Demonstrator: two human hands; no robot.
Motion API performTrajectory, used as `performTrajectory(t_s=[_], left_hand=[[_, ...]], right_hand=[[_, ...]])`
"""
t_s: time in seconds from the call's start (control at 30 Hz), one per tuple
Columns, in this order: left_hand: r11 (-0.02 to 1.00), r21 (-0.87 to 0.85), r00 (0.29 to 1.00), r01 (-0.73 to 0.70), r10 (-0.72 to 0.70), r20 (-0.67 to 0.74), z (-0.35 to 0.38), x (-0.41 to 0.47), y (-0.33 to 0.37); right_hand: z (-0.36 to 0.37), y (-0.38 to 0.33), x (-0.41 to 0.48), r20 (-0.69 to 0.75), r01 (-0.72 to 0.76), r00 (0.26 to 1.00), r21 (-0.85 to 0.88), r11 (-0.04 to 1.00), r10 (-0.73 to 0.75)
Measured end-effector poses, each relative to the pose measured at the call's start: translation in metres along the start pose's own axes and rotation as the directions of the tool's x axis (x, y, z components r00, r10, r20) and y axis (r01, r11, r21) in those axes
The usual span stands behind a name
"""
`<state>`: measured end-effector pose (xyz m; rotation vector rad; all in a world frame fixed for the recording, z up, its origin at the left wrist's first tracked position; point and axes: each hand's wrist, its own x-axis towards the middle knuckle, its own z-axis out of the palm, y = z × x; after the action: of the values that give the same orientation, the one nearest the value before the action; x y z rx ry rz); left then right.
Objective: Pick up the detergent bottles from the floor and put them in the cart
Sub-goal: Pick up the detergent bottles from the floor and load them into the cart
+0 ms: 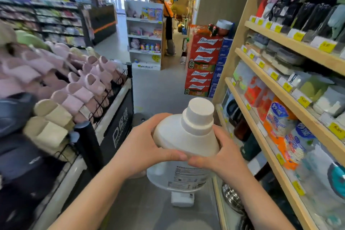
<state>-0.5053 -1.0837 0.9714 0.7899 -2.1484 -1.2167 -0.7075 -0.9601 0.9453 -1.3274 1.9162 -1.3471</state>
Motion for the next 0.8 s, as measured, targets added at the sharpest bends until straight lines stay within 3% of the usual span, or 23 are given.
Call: performTrajectory(t_s=[0.23, 0.43, 0.6, 0.8], left_hand=[[0.991, 0.103, 0.967, 0.080, -0.053, -0.247, -0.015, -0.049, 0.017], [0.966, 0.134, 0.881, 0.220, -0.138, -0.453, 0.000, -0.102, 0.039], [0.929, 0.083, 0.750, 0.362, -0.237, -0.618, 0.026, -0.159, 0.049], [0.853, -0.009, 0.546, 0.521, -0.342, -0.765, 0.054, -0.235, 0.066]], right_hand=[[0.020, -0.016, 0.019, 0.212, 0.131, 0.966, 0.081, 0.988, -0.145], [0.034, -0.024, 0.015, 0.424, 0.217, 0.860, 0.200, 0.956, -0.284], [0.050, -0.022, -0.002, 0.568, 0.297, 0.724, 0.256, 0.920, -0.392], [0.090, -0.025, -0.044, 0.710, 0.278, 0.545, 0.348, 0.895, -0.445]])
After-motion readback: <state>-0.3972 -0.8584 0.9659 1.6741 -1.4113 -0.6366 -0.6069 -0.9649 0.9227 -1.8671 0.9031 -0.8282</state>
